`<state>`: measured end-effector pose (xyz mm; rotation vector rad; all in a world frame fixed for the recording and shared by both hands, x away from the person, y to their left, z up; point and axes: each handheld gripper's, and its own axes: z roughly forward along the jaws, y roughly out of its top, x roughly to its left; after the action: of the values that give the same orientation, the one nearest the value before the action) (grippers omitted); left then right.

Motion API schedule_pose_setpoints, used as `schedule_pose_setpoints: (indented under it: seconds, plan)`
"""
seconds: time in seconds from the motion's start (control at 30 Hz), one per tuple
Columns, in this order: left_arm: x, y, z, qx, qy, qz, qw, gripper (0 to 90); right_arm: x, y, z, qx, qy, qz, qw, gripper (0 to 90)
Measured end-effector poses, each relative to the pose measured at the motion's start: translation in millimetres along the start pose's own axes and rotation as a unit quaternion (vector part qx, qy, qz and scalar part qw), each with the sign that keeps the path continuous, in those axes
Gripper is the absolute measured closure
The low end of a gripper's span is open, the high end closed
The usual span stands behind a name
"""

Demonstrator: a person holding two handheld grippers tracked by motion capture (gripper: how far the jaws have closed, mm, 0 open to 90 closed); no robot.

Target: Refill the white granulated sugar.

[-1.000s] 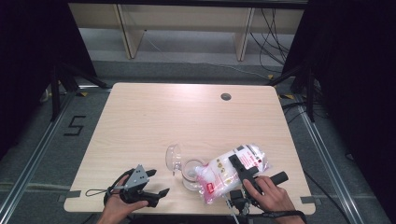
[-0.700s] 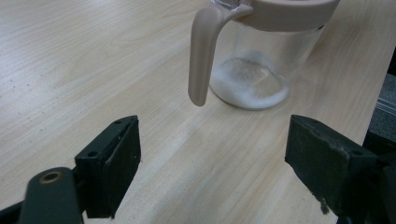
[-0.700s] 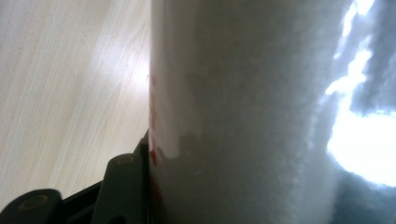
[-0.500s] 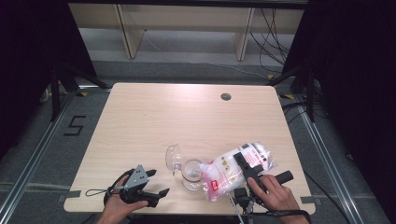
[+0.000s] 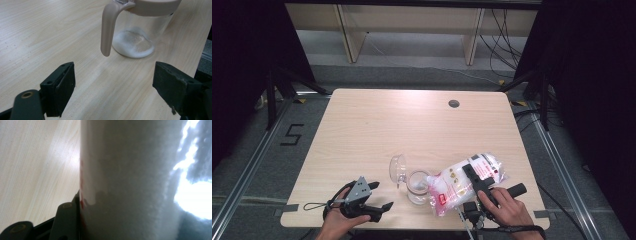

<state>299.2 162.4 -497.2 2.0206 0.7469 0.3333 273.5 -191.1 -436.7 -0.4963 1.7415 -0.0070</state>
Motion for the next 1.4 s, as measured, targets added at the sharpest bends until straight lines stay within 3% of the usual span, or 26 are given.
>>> schedule_pose_setpoints:
  seconds: [0.03, 0.07, 0.17, 0.2, 0.33, 0.37, 0.4, 0.43, 0.5, 0.53, 0.63, 0.73, 0.8, 0.87, 0.97, 1.0, 1.07, 1.23, 1.3, 1.33, 1.4]
  plan:
    - [0.0, 0.2, -0.4, 0.001, 0.001, 0.001, 1.0000, 18.0, -1.0, 0.3, -0.1, -0.001, 0.002, -0.005, 1.0000, 50.4]
    - [0.5, 0.4, -0.5, 0.001, 0.001, 0.005, 1.0000, 18.0, 2.0, 0.3, -0.3, 0.001, 0.000, 0.013, 0.9999, 50.4]
    - [1.0, 0.3, -0.2, 0.000, 0.000, 0.008, 1.0000, 18.0, -2.0, 1.9, 0.4, -0.011, -0.007, -0.009, 0.9999, 50.4]
    - [1.0, 0.5, -0.5, 0.001, 0.000, 0.010, 0.9999, 18.0, 0.4, 2.7, -1.0, -0.002, 0.000, 0.006, 1.0000, 50.4]
    - [1.3, 0.6, -0.7, 0.001, 0.001, 0.012, 0.9999, 18.0, 1.3, 5.5, -0.7, -0.008, -0.002, 0.005, 1.0000, 50.4]
    - [1.3, 0.6, -0.8, 0.001, 0.001, 0.011, 0.9999, 18.0, -1.3, 6.4, 0.4, -0.017, -0.006, -0.012, 0.9998, 50.4]
    - [1.3, 0.6, -0.8, 0.001, 0.001, 0.011, 0.9999, 18.0, -1.5, 6.9, 0.3, -0.018, -0.006, -0.013, 0.9997, 50.4]
    - [1.3, 0.6, -0.8, 0.001, 0.001, 0.011, 0.9999, 18.0, 1.6, 7.5, -1.6, -0.005, 0.005, 0.008, 0.9999, 50.5]
    - [1.3, 0.6, -0.7, 0.002, 0.001, 0.012, 0.9999, 18.0, -2.1, 8.9, 0.1, -0.021, -0.006, -0.016, 0.9996, 50.5]
    - [1.4, 0.6, -0.7, 0.002, 0.000, 0.012, 0.9999, 18.0, 1.4, 9.2, -0.6, -0.014, 0.001, 0.005, 0.9999, 50.5]
    - [1.3, 0.6, -0.8, 0.002, 0.001, 0.012, 0.9999, 18.0, -1.2, 11.2, 0.3, -0.023, -0.005, -0.014, 0.9996, 50.5]
    - [1.2, 0.6, -0.8, 0.002, 0.001, 0.011, 0.9999, 18.0, 1.5, 12.9, -0.6, -0.021, -0.001, -0.003, 0.9998, 50.5]
    - [1.3, 0.6, -0.8, 0.002, 0.001, 0.012, 0.9999, 18.0, -1.1, 13.8, 0.5, -0.030, -0.006, -0.017, 0.9994, 50.5]
    - [1.3, 0.6, -0.8, 0.002, 0.001, 0.012, 0.9999, 18.0, 1.1, 14.2, -1.0, -0.020, 0.001, -0.002, 0.9998, 50.5]
    - [1.4, 0.4, -0.4, -0.001, 0.000, 0.013, 0.9999, 18.0, 1.2, 14.5, -0.5, -0.022, 0.001, -0.006, 0.9997, 50.6]
    - [-0.4, -0.3, -0.1, -0.001, 0.001, -0.002, 1.0000, 18.0, 3.8, 14.3, -1.8, -0.012, 0.006, 0.013, 0.9998, 50.6]
    - [0.1, -0.3, 0.3, -0.003, 0.000, 0.002, 1.0000, 18.0, -0.1, 14.6, -1.5, -0.018, 0.003, -0.011, 0.9998, 50.6]
    - [-0.2, -0.5, 0.5, -0.003, 0.000, -0.002, 1.0000, 18.0, -1.1, 14.0, -2.1, -0.015, 0.002, -0.007, 0.9999, 50.6]
    - [1.1, -0.2, 0.7, -0.006, -0.001, 0.010, 0.9999, 18.0, -0.9, 13.8, -1.2, -0.017, -0.001, -0.006, 0.9998, 50.6]
    - [-0.4, -0.9, 1.3, -0.007, -0.001, -0.004, 1.0000, 18.0, -0.8, 13.5, -0.4, -0.020, 0.002, -0.006, 0.9998, 50.7]
    - [-0.5, -1.0, 1.4, -0.008, -0.001, -0.004, 1.0000, 18.0, -0.6, 13.0, 0.4, -0.018, -0.003, -0.010, 0.9998, 50.7]
